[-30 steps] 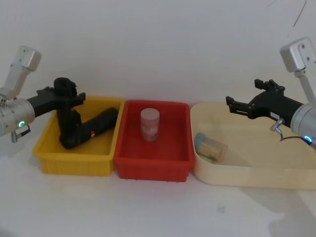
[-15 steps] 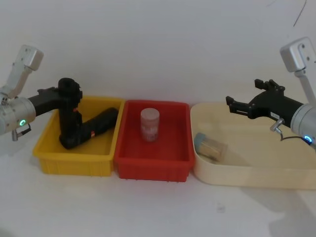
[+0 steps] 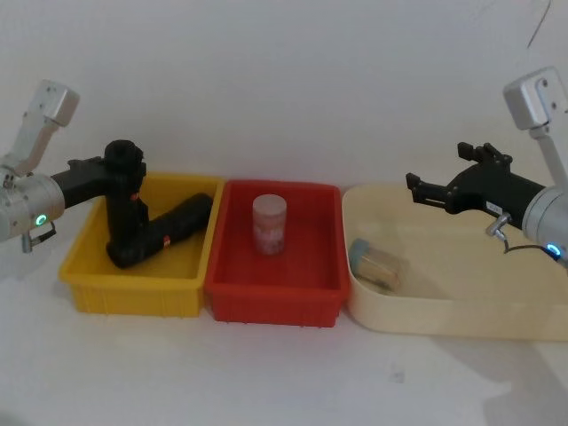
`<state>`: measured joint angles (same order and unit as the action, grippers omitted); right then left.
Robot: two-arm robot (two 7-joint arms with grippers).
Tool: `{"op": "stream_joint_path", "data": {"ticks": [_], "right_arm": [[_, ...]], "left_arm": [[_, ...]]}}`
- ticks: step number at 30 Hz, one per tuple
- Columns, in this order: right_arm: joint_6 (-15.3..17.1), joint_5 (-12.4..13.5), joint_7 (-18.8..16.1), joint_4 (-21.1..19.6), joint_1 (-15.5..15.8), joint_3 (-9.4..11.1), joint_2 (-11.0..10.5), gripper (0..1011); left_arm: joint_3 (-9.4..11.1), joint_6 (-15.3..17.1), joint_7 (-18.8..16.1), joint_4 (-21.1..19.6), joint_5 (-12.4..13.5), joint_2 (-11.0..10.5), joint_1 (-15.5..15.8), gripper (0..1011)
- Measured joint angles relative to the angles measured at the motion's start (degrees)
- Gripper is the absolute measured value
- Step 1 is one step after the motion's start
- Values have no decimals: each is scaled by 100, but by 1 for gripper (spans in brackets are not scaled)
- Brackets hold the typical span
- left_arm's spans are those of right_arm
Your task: Pick up the garbage bag with the one hand and transfer it to the other hand.
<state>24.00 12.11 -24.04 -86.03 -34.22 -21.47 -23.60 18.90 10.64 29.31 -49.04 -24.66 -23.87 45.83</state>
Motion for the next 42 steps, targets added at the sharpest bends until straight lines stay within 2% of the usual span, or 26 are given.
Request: {"op": "stream_joint_path", "data": {"ticks": [12, 28, 33, 37, 42], "right_arm": [[0, 0, 0, 0, 0, 0, 0, 1000], [0, 0, 0, 0, 0, 0, 0, 1000], [0, 0, 0, 0, 0, 0, 0, 1000], [0, 0, 0, 0, 0, 0, 0, 1000], [0, 0, 0, 0, 0, 0, 0, 1000]], "left_arm": [[6, 0, 0, 7, 7, 1, 6, 424], [-5, -1, 13, 21, 8, 10, 12, 424], [-50, -40, 147, 27, -73, 50, 39, 424], [-77, -61, 257, -66, -144, 79, 75, 424], [-78, -64, 339, -434, -200, 83, 128, 424]]}}
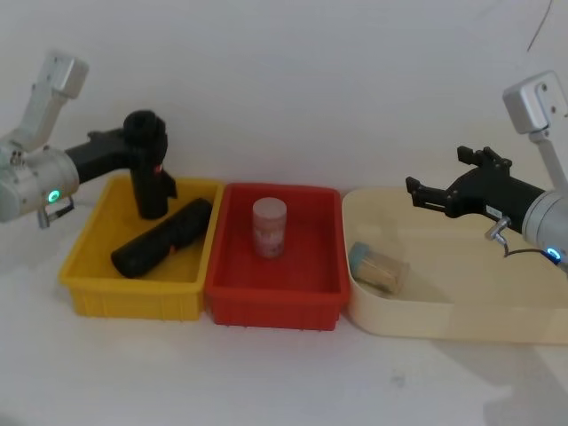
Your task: Pick up the garbage bag with the one hand and transfer it to the other hand.
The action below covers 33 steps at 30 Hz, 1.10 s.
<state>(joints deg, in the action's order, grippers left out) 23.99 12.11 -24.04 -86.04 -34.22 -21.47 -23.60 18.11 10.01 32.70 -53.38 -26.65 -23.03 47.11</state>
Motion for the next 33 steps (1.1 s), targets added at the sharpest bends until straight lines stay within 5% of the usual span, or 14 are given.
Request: {"op": "stream_joint_path", "data": {"ticks": [8, 16, 22, 27, 33], "right_arm": [[0, 0, 0, 0, 0, 0, 0, 1000], [-110, 66, -49, -40, 40, 9, -10, 1000], [-323, 233, -210, -126, 136, 48, -24, 1000], [-526, 434, -404, -217, 243, 82, -34, 1000], [-729, 636, -604, -332, 357, 104, -40, 1000]], "left_arm": [[-14, -2, 64, -444, -76, -18, 97, 424], [-42, -196, 447, -264, -290, 106, 338, 424], [-13, -445, 893, 323, -452, 298, 683, 424], [165, -895, 1598, 1628, -674, 642, 1370, 424], [423, -1304, 2137, 2677, -967, 908, 1913, 424]]}}
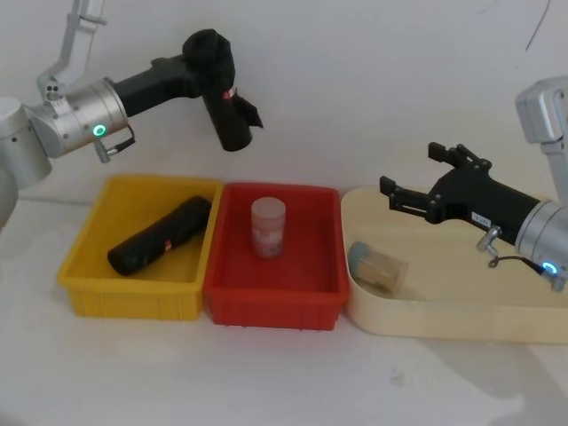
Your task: Pick up the garbage bag with the one hand and transfer it to the other hand.
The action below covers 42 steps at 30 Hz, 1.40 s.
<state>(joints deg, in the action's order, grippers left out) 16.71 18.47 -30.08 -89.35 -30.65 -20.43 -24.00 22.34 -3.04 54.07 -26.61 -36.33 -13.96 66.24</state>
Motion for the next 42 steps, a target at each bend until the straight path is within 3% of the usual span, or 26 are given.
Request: {"op": "stream_joint_path", "data": {"ticks": [4, 12, 16, 27, 42], "right_arm": [[-94, 83, -70, -35, 46, -2, 2, 1000], [-174, 111, -8, -25, 66, -79, 68, 1000], [-169, 49, 104, 13, 36, -125, 107, 1000], [-82, -417, 631, 346, -249, -446, 415, 1000], [-68, -780, 852, 581, -586, -761, 801, 1000]], "left_arm": [[150, -225, 296, 616, -158, 149, 320, 424], [317, -466, 615, 1301, -331, 323, 674, 424], [356, -523, 693, 1460, -374, 359, 755, 424], [435, -649, 853, 1789, -462, 443, 927, 424], [474, -703, 930, 1947, -501, 483, 1008, 424]]}}
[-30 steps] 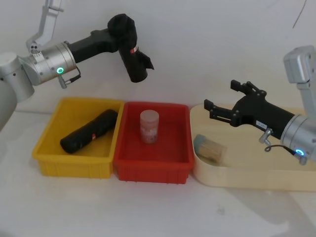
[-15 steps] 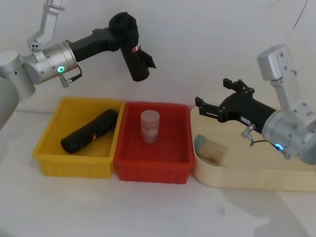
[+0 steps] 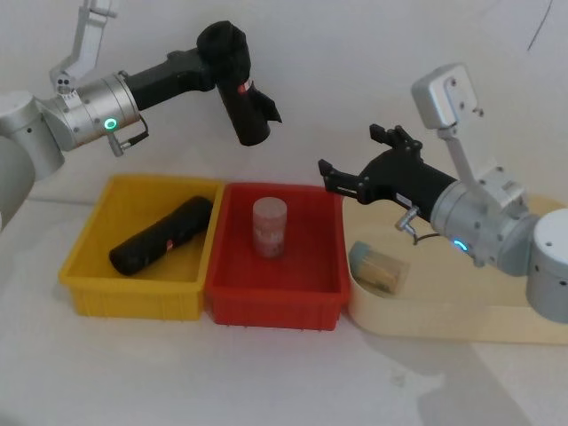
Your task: Pick up the garbage bag with the one hand and transfer it to the other hand.
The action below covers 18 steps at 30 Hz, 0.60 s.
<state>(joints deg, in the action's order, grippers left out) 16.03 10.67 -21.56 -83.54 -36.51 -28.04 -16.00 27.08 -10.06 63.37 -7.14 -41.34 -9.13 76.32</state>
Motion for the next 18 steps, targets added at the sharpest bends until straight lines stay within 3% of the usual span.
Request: {"op": "stream_joint_path", "data": {"ticks": [18], "right_arm": [[-49, -282, -3, 397, -360, -263, 405, 1000]], "left_arm": [[13, -21, 23, 52, -14, 12, 26, 424]]}}
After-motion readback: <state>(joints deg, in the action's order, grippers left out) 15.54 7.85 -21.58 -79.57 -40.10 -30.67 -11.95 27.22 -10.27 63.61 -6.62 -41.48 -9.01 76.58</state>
